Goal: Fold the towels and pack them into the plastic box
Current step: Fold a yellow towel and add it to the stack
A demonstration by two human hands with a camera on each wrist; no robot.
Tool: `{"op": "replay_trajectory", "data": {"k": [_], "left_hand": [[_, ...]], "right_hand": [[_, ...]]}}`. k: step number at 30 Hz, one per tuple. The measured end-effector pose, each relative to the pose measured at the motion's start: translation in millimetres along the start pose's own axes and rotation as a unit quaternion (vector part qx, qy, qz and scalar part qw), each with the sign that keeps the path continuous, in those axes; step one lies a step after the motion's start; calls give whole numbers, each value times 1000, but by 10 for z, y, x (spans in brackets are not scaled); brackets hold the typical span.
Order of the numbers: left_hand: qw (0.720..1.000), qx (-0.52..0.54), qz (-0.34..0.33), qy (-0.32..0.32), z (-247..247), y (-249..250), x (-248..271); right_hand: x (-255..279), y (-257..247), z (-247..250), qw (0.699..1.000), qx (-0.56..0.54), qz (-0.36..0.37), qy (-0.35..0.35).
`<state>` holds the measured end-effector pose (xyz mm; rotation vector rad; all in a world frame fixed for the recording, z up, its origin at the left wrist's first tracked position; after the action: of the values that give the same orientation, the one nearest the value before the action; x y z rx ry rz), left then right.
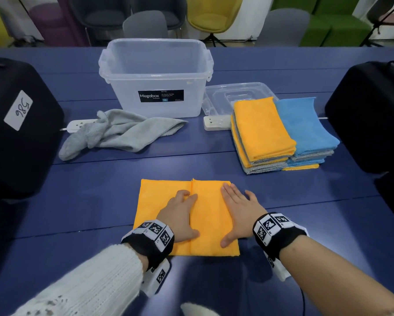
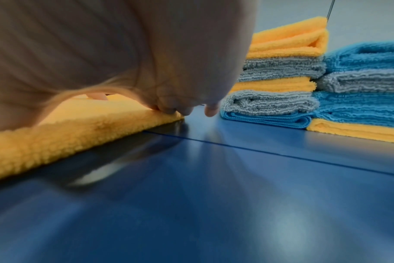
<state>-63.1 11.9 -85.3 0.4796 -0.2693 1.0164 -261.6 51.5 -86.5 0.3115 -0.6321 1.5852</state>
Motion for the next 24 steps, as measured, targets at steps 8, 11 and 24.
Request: {"op": "replay_trajectory", "data": {"k": [8, 11, 24], "left_hand": [[949, 60, 301, 70, 215, -680, 238], [938, 143, 316, 23, 236, -818, 241], [974, 214, -23, 76, 756, 148, 200]], "right_hand": [[-10, -3, 3, 1000, 0, 2, -4], [-9, 0, 3, 1000, 1, 0, -8], [-11, 14, -11, 1000, -7, -3, -10]]}}
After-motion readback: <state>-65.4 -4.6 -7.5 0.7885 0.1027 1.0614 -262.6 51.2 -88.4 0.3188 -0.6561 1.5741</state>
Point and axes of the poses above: each hand's wrist, its own x-axis away from the middle knuckle, its own z-axis out of the back of the hand, y = z × x, the point moved 2 cm from there along -x, towards the middle knuckle, and after that the axes turned 10 degrees about -x, right-handed, at the moved point
